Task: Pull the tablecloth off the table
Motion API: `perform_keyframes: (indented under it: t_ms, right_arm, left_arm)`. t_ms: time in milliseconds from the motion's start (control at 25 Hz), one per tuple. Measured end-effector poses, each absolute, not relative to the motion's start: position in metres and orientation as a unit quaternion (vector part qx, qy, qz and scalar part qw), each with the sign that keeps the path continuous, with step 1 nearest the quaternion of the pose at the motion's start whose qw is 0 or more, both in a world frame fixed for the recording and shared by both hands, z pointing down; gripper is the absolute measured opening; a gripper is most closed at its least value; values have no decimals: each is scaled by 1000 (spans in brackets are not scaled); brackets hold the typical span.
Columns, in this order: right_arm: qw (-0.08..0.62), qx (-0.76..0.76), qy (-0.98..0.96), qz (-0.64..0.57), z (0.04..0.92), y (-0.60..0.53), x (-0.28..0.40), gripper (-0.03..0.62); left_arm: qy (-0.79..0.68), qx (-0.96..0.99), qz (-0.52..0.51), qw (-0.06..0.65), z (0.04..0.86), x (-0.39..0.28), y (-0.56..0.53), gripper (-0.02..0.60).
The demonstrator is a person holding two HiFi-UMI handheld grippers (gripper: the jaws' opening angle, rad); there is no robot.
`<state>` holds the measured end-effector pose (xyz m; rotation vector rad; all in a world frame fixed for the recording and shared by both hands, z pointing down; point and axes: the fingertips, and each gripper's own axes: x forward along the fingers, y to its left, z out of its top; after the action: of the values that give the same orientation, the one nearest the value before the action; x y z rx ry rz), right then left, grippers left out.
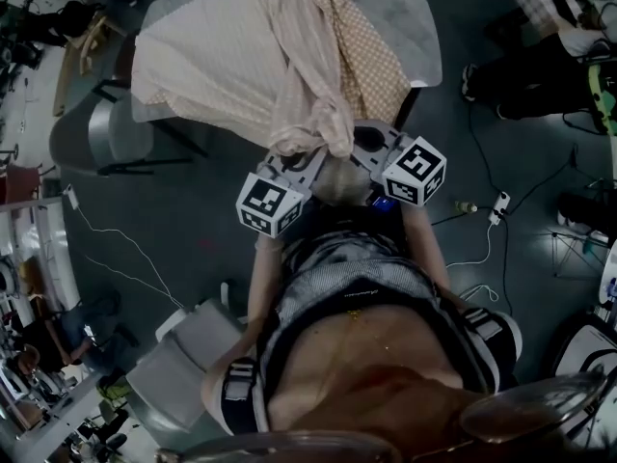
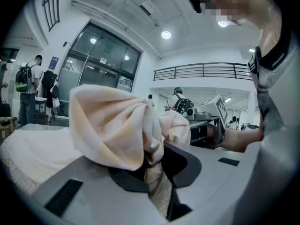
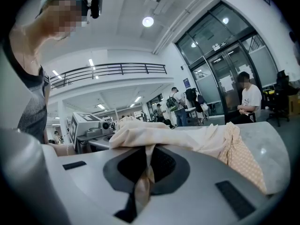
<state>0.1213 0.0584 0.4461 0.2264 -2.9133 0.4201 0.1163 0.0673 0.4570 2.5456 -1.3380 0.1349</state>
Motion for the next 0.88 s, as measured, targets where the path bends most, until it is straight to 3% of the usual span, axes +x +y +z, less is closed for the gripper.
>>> perform_keyframes:
  t_ms: [400, 880]
  right_arm:
    - [100, 87, -982, 135, 441, 82, 114, 63]
    - [100, 100, -980, 142, 437, 118, 58, 63]
  left_arm:
    - [-450, 882, 45, 131, 452, 109, 91, 50]
    - [-427, 892, 44, 138, 448, 54, 126, 49]
